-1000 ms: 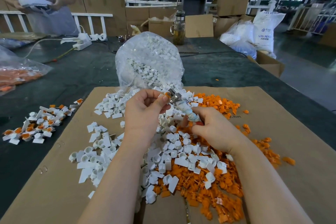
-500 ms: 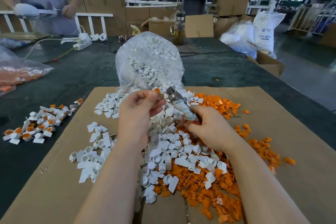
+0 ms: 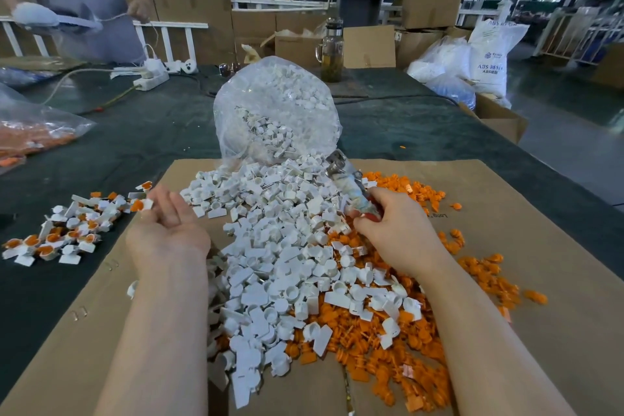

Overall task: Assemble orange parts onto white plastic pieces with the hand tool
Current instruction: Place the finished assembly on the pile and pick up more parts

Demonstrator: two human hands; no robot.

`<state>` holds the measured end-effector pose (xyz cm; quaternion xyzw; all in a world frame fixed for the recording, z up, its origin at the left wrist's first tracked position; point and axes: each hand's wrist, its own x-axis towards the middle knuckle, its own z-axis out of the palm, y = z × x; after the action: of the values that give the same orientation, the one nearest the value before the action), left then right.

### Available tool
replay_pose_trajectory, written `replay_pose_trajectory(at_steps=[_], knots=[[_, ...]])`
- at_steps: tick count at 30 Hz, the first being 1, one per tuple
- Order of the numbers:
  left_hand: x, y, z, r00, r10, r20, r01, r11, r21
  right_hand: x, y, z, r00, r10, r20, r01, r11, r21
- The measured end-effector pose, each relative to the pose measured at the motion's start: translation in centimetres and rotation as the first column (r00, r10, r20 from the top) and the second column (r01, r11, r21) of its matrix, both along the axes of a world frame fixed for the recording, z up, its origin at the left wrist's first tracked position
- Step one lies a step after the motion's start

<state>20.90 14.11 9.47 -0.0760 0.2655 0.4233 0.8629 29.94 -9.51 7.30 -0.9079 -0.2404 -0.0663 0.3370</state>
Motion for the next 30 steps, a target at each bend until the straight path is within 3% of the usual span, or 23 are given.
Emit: replay_pose_trajectory(at_steps=[7, 9, 11, 13, 16, 17, 19, 21, 23, 26, 30], knots=[[-0.2, 0.0, -0.1, 0.999, 0.001, -0.032, 0.0, 1.0, 0.013, 0.8, -0.4, -0.4, 0.98, -0.196, 0.006, 0.197, 0.98, -0.039], [0.0, -0.2, 0.0, 0.99, -0.048, -0.135, 0.06, 0.994, 0.091, 1.0, -0.7, -0.4, 0.964, -0.264, 0.005, 0.264, 0.962, -0.064], [0.4, -0.5, 0.2, 0.924, -0.128, -0.36, 0.235, 0.932, 0.274, 1.0, -0.9, -0.4, 0.945, -0.327, -0.004, 0.324, 0.938, -0.123], [0.8, -1.1, 0.2, 0.78, -0.122, -0.614, 0.474, 0.755, 0.452, 0.9, -1.0, -0.4, 0.929, -0.371, -0.009, 0.363, 0.913, -0.184], [1.2, -2.5, 0.3, 0.556, 0.089, -0.826, 0.713, 0.459, 0.529, 0.7, -1.0, -0.5, 0.912, -0.409, 0.018, 0.399, 0.878, -0.266], [1.3, -2.9, 0.1, 0.446, 0.2, -0.872, 0.81, 0.325, 0.489, 0.6, -0.9, -0.6, 0.908, -0.417, 0.038, 0.409, 0.866, -0.288], [1.7, -3.3, -0.6, 0.146, 0.44, -0.886, 0.976, 0.083, 0.202, 0.5, -0.8, -0.7, 0.905, -0.421, 0.058, 0.417, 0.853, -0.314], [2.1, -3.7, -1.0, -0.019, 0.554, -0.832, 0.999, -0.013, -0.031, 0.5, -0.7, -0.7, 0.915, -0.402, 0.036, 0.39, 0.857, -0.336], [2.2, -4.1, -1.0, 0.004, 0.519, -0.855, 0.995, -0.089, -0.049, 0.5, -0.6, -0.8, 0.936, -0.351, -0.018, 0.323, 0.878, -0.354], [2.1, -4.7, -0.9, 0.153, 0.41, -0.899, 0.978, -0.193, 0.078, 0.4, -0.1, -0.9, 0.958, -0.277, -0.07, 0.234, 0.902, -0.364], [2.2, -5.1, -1.0, 0.219, 0.44, -0.871, 0.964, -0.234, 0.125, 0.5, 0.0, -0.8, 0.965, -0.251, -0.08, 0.204, 0.905, -0.374]])
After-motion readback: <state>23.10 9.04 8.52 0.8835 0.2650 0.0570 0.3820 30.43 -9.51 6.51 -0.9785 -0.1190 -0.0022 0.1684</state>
